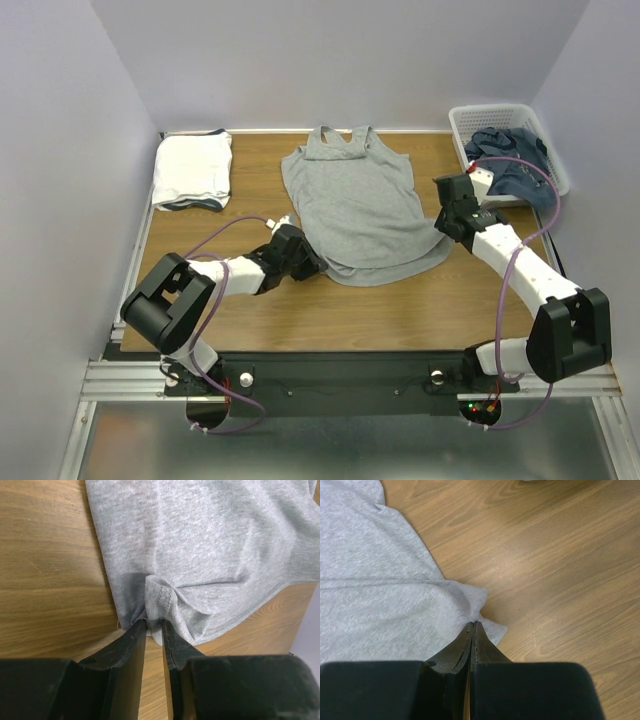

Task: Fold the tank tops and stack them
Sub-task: Flatten the tank top out

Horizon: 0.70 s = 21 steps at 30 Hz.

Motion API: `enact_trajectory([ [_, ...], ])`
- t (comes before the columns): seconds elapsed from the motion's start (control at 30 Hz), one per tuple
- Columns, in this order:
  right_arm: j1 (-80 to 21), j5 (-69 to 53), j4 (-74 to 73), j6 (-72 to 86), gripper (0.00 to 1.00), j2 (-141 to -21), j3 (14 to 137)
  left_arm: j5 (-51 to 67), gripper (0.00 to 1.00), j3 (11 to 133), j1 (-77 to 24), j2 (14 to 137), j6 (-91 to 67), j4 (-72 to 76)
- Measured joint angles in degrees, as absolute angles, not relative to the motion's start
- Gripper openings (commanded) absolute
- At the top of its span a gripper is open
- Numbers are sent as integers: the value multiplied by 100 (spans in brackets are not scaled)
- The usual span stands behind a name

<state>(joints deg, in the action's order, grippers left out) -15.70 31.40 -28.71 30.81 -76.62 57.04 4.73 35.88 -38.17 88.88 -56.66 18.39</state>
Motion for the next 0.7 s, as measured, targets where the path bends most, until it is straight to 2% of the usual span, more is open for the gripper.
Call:
enact_trajectory([
  [0.33, -1570, 3103, -2847, 3081, 0, -7662, 5682, 320, 29, 3854, -3813, 9015, -5592, 1667],
  [0.7, -1570, 3098, -2825, 3083, 0, -7662, 5682, 290, 23, 4025, -3726, 9030, -5404, 1551],
])
